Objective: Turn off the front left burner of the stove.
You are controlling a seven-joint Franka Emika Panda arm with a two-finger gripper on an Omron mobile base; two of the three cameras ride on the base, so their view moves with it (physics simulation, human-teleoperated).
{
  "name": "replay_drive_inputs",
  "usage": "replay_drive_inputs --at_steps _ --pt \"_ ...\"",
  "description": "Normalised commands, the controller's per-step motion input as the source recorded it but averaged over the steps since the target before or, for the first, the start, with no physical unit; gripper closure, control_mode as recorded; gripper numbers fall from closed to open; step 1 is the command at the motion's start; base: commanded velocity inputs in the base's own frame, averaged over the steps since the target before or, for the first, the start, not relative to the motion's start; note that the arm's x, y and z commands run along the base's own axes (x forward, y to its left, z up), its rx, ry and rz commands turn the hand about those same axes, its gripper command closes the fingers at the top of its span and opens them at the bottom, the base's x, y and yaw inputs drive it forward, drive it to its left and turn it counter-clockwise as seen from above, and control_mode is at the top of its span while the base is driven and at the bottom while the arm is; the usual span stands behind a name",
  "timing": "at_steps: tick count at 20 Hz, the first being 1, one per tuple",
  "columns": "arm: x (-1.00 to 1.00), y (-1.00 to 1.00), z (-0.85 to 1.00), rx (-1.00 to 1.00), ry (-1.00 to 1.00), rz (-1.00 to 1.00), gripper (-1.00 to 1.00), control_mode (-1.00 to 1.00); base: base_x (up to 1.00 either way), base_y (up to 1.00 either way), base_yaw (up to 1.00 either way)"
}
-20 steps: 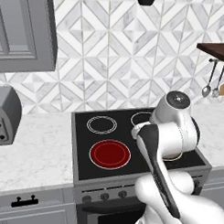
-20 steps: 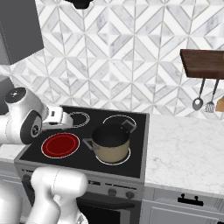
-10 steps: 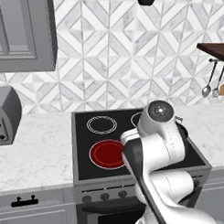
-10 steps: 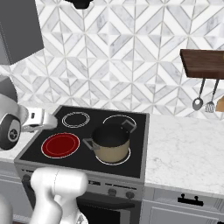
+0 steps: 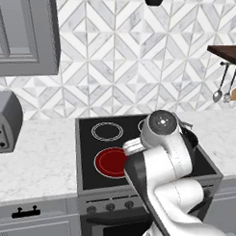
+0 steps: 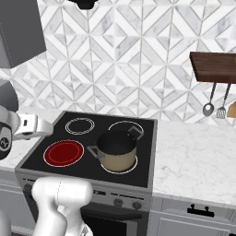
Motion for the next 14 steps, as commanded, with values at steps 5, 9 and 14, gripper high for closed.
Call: replay_drive_inputs --at_steps 5,9,14 --pt "-0.37 0.20 -0.01 -0.01 -0.06 0.00 -1.00 -1.00 0.00 0.00 0.00" --pt "-0.48 0.10 -0.07 -0.01 -0.06 0.00 -1.00 -1.00 0.00 0.00 0.00" --pt "-0.30 0.14 -0.30 -0.05 -0.12 0.01 -1.00 -1.00 0.00 0.00 0.00"
